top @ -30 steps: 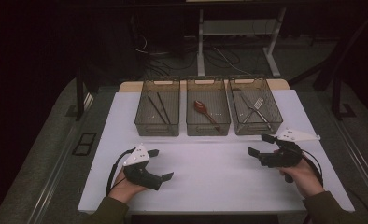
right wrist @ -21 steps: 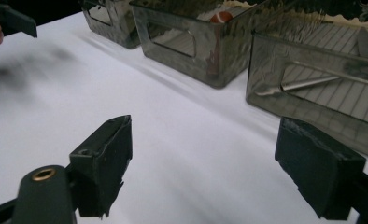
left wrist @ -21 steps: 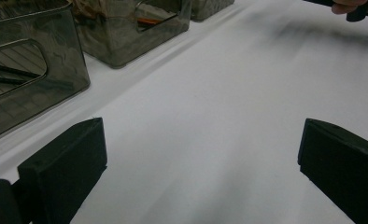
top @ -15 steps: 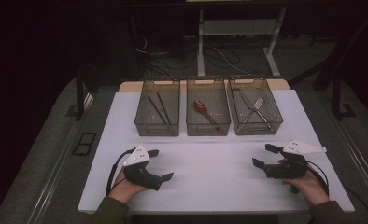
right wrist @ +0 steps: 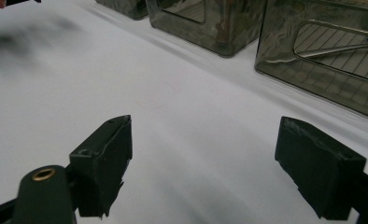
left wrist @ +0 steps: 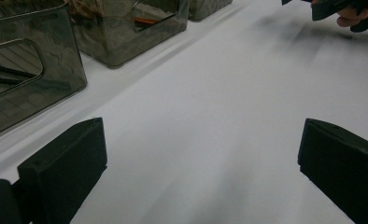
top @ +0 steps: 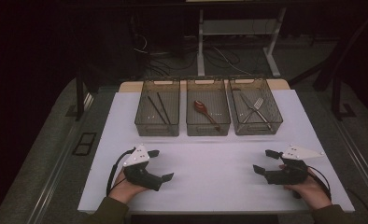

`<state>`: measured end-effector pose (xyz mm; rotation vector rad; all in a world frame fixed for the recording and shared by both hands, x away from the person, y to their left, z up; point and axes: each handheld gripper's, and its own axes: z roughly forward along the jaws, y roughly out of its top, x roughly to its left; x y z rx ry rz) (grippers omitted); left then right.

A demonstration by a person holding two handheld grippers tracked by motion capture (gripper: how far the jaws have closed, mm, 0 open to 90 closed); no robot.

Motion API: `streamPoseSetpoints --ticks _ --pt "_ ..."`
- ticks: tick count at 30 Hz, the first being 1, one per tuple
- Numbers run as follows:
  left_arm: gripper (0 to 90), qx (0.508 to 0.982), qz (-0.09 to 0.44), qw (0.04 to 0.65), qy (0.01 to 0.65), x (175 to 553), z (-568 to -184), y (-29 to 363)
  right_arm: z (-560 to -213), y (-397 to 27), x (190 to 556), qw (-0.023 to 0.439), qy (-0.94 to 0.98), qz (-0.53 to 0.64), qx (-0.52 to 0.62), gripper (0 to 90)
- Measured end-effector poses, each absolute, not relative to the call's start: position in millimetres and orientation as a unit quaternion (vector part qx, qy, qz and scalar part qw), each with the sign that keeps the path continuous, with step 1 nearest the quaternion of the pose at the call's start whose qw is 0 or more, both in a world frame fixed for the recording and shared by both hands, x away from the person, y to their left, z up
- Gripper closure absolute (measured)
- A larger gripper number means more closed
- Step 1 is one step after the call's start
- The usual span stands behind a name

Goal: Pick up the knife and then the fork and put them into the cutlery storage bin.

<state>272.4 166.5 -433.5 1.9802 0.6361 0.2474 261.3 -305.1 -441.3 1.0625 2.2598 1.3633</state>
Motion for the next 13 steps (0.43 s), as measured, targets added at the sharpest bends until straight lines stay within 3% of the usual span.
streamPoseSetpoints --ticks 13 --pt "0.6 0.819 0.103 0.499 0.264 272.6 -433.4 166.2 -441.2 -304.8 261.3 0.145 0.787 0.474 0.368 18.1"
